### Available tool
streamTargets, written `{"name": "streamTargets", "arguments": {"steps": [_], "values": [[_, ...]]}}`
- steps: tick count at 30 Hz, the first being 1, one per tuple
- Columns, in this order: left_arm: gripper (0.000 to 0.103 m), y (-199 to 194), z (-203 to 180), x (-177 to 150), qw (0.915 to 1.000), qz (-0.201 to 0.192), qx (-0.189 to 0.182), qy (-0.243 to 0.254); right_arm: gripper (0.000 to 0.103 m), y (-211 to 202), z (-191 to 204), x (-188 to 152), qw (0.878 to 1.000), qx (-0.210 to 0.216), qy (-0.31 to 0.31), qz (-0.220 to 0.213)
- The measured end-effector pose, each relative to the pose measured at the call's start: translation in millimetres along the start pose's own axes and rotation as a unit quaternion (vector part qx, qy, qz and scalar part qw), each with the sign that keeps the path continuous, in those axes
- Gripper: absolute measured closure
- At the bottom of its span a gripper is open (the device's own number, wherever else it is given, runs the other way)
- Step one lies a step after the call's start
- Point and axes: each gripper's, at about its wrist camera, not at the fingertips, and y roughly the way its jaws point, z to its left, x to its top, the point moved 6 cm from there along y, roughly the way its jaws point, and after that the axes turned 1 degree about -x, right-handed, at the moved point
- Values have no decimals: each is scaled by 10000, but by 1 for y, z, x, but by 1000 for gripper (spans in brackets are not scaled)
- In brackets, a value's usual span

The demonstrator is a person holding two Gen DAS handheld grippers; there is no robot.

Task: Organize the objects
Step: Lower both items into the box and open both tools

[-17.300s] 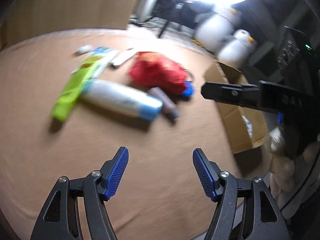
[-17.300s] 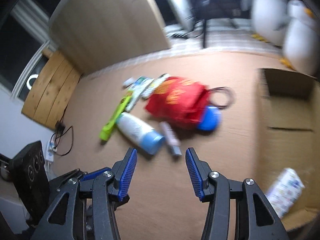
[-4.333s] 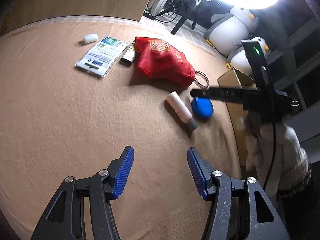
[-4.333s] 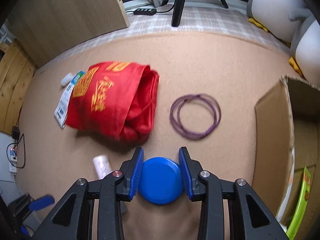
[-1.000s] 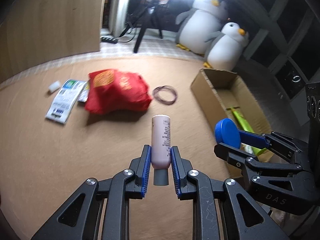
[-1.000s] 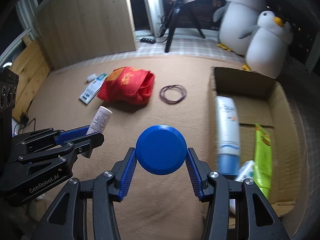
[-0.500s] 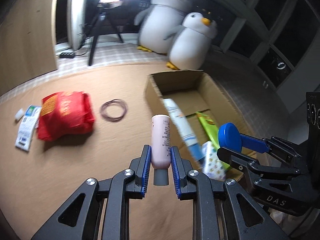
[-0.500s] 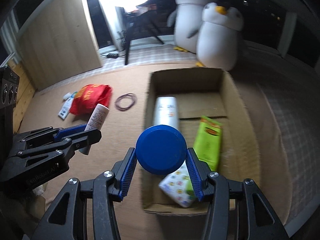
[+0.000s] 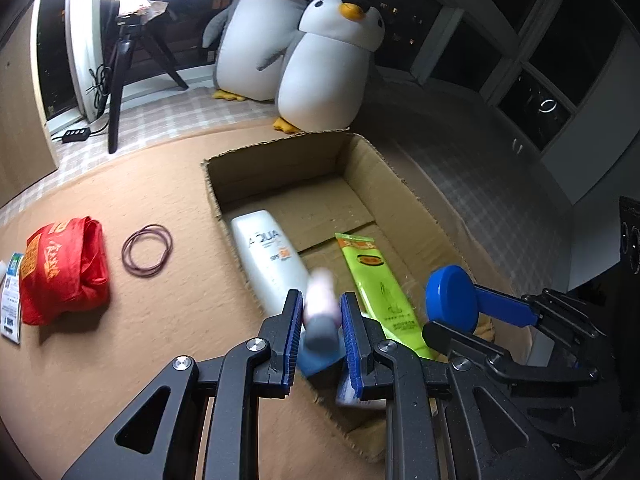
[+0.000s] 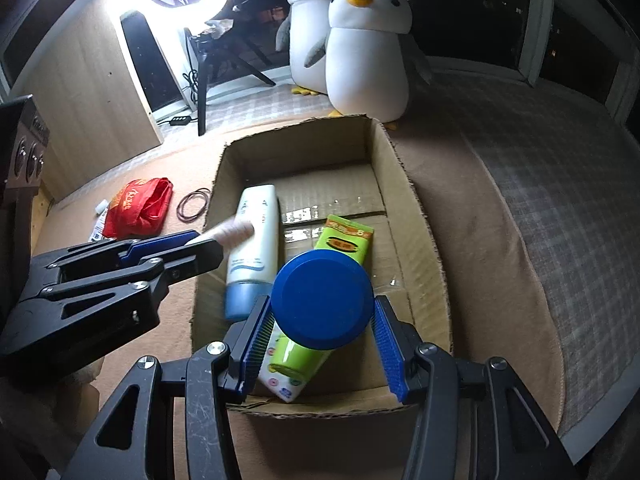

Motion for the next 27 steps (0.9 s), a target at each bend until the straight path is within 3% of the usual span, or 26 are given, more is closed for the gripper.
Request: {"name": "streamTargets", "arguments": {"steps": [10,14,16,27], "values": [[80,11,-11,9,10000,-18,-31,32,57,2,-8,4,10000,-11,-33,-18],[51,8,-10,11,9999,-93,-31,-38,54,1,-9,4,10000,-57,-57,-29],[47,6,-11,12,9999,-120,-25,-54,50,1,-10,4,10000,-76,-47,-39],[47,-5,-5,7,9998,-157,-15,-106,45,0,-8,1,10000,-83,-12,-2]]}}
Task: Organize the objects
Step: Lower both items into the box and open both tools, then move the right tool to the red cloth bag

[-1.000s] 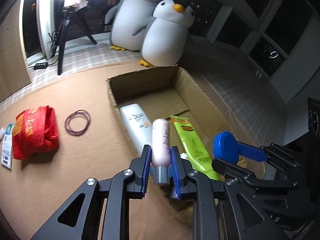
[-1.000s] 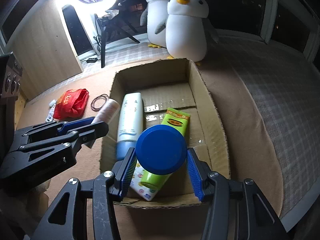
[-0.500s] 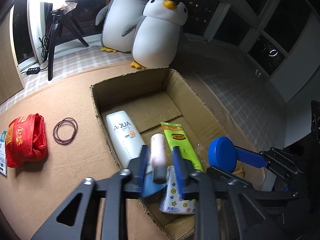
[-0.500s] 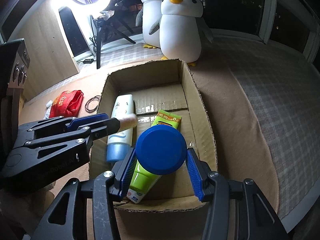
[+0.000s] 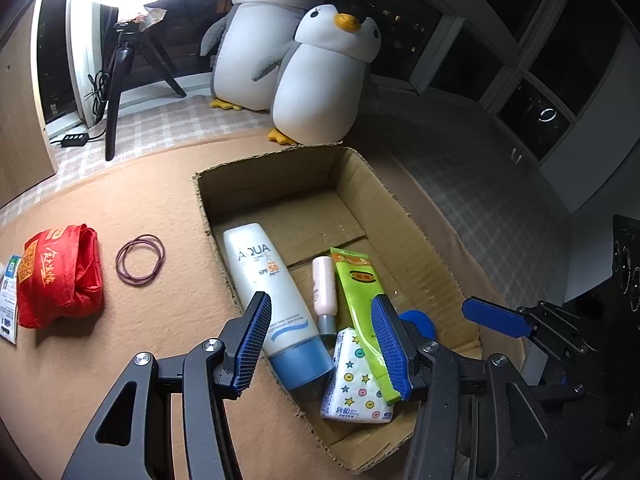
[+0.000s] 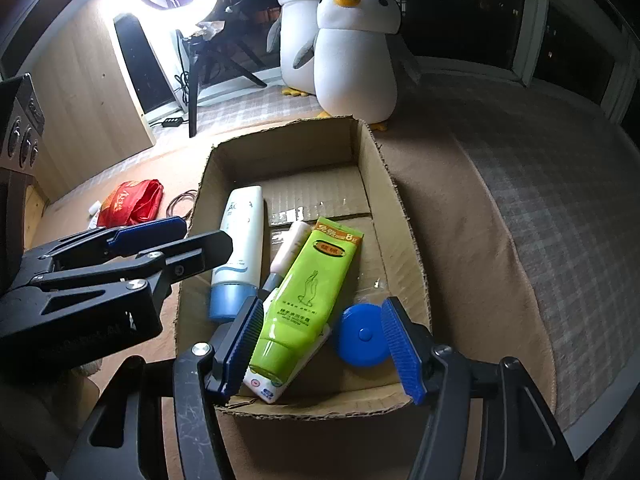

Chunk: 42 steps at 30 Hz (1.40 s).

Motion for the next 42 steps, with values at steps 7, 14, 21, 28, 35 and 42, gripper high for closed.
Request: {"name": "streamTargets", "arguments": {"steps": [7,14,21,28,35,42], "values": [[46,-15,12,-5,9999,-63,84,-70,45,1,11,0,10000,86,-41,24],[41,-40,35,-15,9993,-177,263,-185,45,2,36,4,9995,226,-200,-4],[34,-73,77,-33,9975,-281,455,-458,45,9,74,8,9982,417,-441,20],[34,-113,140,-59,9921,-413,706,-950,45,18,110,11,9965,515,-662,24],[34,-152,201,-97,9852,-452,994,-1320,45,24,145,24,9945,610,-846,-43],[34,-185,250,-140,9761,-455,1286,-1690,45,44,184,57,9918,1002,-793,40]]}}
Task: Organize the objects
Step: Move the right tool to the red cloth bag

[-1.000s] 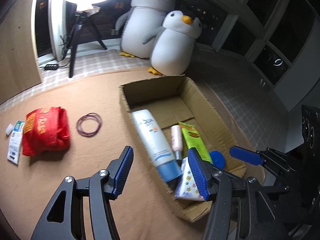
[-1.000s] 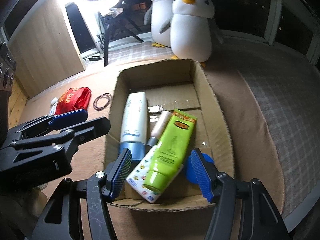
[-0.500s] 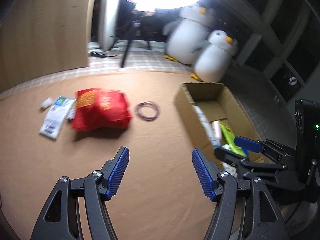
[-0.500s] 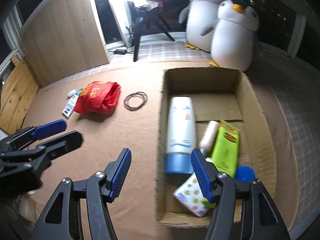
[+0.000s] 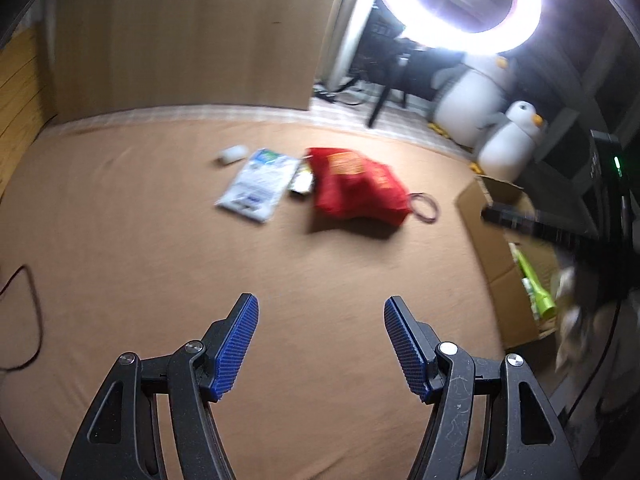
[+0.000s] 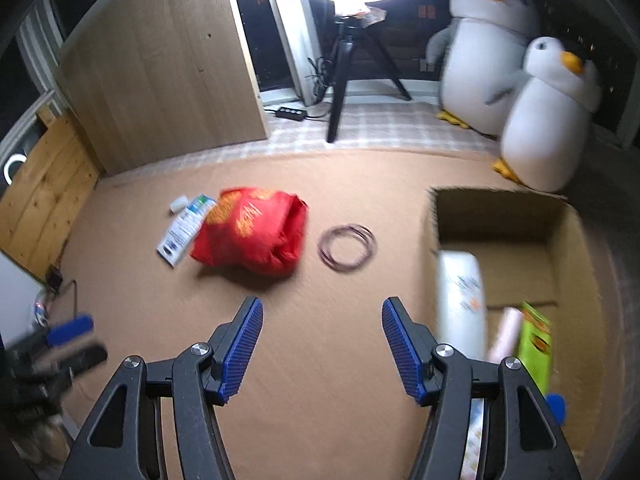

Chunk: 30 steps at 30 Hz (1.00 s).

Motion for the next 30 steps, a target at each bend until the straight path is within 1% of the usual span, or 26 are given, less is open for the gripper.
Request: {"name": "streamTargets", "arguments": {"steps": [4,8,15,22,26,30], "values": [[34,-8,35,-14,9996,43,164,-216,45,22,13,26,9987,391,284,163],[34,-14,61,-22,9987,44,263,-444,45,51,27,51,9969,557,450,332],[34,-21,89,-35,9970,66,380,-675,45,107,55,78,9974,356,276,555],[34,-28,105,-40,9955,54,455,-834,45,138,70,94,9981,217,140,566],[34,-27,107,-40,9953,80,465,-851,45,154,68,101,9975,145,269,638],[34,-24,107,-41,9952,126,455,-858,45,170,61,98,9949,268,491,843]]}}
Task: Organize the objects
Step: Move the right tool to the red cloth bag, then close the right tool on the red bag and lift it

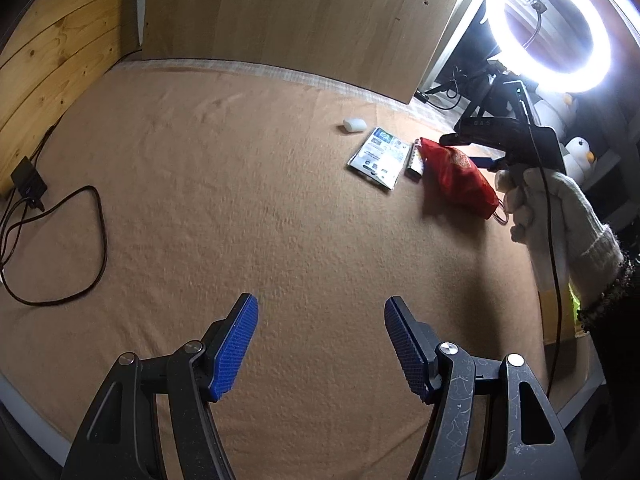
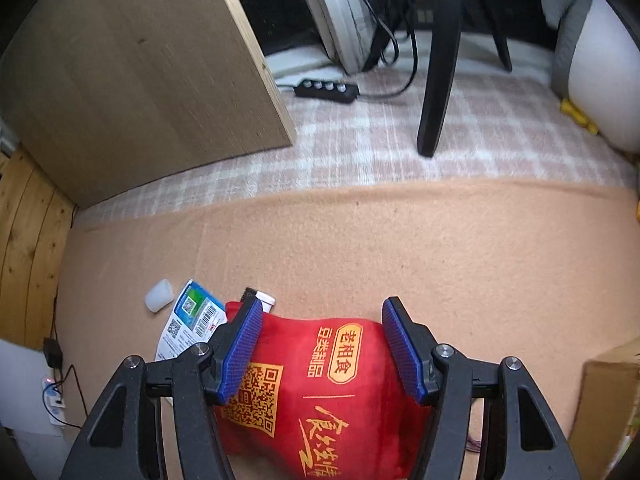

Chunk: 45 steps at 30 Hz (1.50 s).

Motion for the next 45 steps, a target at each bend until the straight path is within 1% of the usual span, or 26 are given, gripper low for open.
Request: {"name": "streamTargets", "arguments": {"steps": [5,9,14,21,27,30,33,36,39,41,45], "values": [[34,1,0,-1,10000,14,-17,-26,45,-3,-6,-11,9999,135,-57,47],[34,4,-7,1,10000,24,-84,0,45,-6,-19,-30,9992,256,-269,162],[34,10,-22,-1,9997,98,-211,100,45,-15,-14,-70,9984,345,-405,214],[34,26,-52,-7,9983,260,-384,348,44,-40,-15,-135,9980,459,-354,246],[34,38,-79,-18,9959,437,-491,624,44,-58,-22,-177,9981,562,-115,217],[34,43,-92,-24,9944,489,-522,778,44,-63,-21,-190,9979,557,-216,235],[33,49,-102,-28,9932,550,-555,865,44,-66,-19,-197,9977,510,-355,263],[31,50,-109,-30,9927,546,-576,909,44,-72,-24,-201,9977,568,-271,250],[27,47,-115,-33,9919,538,-616,973,45,-84,-33,-202,9977,655,-134,111],[23,48,-121,-34,9911,550,-671,1014,44,-96,-41,-201,9977,672,-73,-58],[22,51,-132,-40,9886,638,-801,1104,42,-114,-57,-201,9977,604,2,-307]]}}
